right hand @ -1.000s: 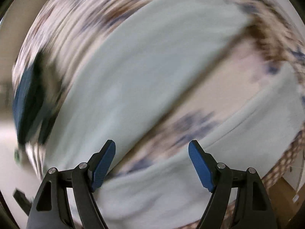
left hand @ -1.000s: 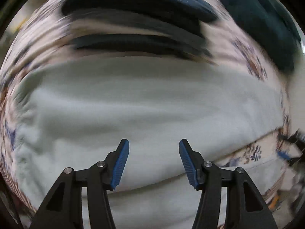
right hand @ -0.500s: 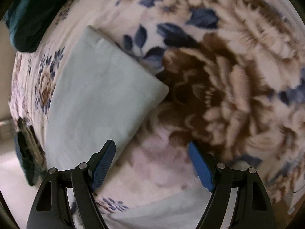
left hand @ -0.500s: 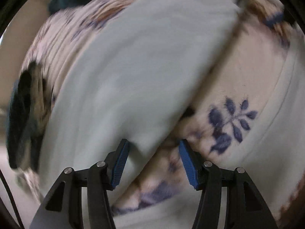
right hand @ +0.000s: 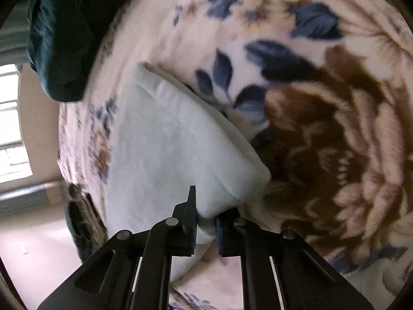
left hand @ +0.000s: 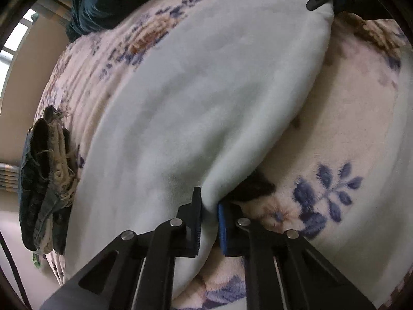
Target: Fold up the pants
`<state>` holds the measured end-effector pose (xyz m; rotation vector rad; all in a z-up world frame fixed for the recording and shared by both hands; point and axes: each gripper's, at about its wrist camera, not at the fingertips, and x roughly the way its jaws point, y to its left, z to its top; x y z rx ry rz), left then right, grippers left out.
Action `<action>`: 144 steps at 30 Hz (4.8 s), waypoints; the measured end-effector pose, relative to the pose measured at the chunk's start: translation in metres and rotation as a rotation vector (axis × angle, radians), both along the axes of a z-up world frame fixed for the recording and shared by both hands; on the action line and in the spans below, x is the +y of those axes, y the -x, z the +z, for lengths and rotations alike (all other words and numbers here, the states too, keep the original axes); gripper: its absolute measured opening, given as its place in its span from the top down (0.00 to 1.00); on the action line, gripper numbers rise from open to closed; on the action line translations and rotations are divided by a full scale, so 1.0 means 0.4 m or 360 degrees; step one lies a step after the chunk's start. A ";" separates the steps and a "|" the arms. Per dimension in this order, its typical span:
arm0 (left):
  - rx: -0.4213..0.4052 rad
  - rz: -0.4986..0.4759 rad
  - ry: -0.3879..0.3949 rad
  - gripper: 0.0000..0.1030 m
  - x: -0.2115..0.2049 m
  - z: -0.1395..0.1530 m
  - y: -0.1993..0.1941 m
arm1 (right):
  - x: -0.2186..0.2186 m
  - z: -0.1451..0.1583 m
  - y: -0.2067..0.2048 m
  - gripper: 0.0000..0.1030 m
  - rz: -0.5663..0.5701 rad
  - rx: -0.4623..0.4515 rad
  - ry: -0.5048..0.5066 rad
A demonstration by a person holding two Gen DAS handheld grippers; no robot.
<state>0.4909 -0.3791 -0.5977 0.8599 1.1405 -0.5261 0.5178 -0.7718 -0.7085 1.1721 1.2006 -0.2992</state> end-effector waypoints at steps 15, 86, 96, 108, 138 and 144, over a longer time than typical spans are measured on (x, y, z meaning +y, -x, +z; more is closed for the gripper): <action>0.0116 -0.0050 0.0114 0.90 0.029 0.050 0.118 | 0.012 0.136 0.234 0.89 0.0014 0.0049 0.0055; 0.0111 0.1530 0.0493 0.06 1.000 0.363 0.137 | 0.842 0.372 0.430 0.23 0.0982 0.0238 0.0492; 0.0221 0.0589 -0.0188 0.06 0.613 0.133 -0.303 | 0.852 0.273 -0.161 0.21 0.2003 0.0345 0.0949; 0.0625 0.0275 -0.0368 0.05 0.586 -0.084 -0.402 | 0.958 -0.005 -0.453 0.21 0.2702 0.0643 0.0955; 0.0441 0.0280 0.0152 0.90 0.682 0.201 -0.177 | 0.807 0.251 -0.335 0.92 0.2377 0.0205 0.0975; 0.0507 0.0630 0.0441 0.91 0.703 0.339 0.085 | 0.834 0.414 -0.033 0.92 0.2162 0.0074 0.1073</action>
